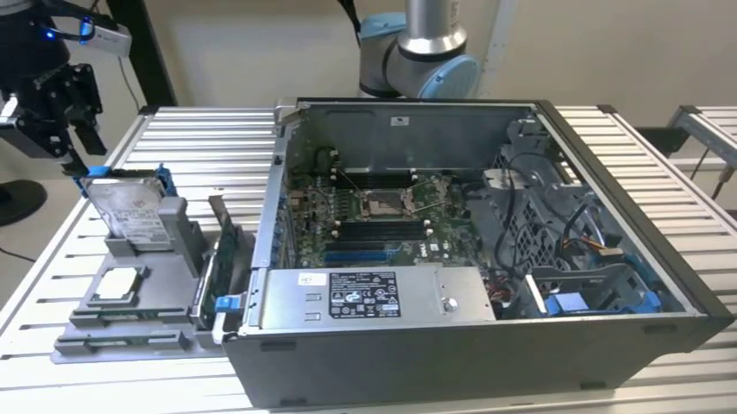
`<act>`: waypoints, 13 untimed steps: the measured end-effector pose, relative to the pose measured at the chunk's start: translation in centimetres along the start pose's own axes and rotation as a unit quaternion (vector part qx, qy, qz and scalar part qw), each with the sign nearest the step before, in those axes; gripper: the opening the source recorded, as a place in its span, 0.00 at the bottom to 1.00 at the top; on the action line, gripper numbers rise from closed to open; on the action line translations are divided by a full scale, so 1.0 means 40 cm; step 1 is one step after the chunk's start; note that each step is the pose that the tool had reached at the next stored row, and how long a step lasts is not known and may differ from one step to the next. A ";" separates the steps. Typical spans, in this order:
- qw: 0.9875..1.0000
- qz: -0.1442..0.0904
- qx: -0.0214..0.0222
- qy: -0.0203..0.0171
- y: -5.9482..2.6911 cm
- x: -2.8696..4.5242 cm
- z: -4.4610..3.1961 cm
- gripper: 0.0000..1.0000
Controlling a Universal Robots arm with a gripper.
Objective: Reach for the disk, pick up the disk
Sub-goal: 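Pick up the disk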
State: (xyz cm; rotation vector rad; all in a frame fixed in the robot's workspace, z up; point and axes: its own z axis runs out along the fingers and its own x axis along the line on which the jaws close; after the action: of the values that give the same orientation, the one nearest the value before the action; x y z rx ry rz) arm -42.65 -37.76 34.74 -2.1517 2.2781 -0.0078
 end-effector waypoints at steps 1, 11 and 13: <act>1.000 -0.009 0.000 0.000 0.000 0.000 0.001 0.00; 0.999 -0.055 0.000 0.000 0.000 0.000 0.003 0.00; 0.999 -0.055 0.000 0.000 0.000 0.000 0.003 0.00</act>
State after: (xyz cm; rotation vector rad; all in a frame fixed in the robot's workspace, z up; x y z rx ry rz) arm -42.64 -37.75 34.62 -2.2735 2.1577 -0.0096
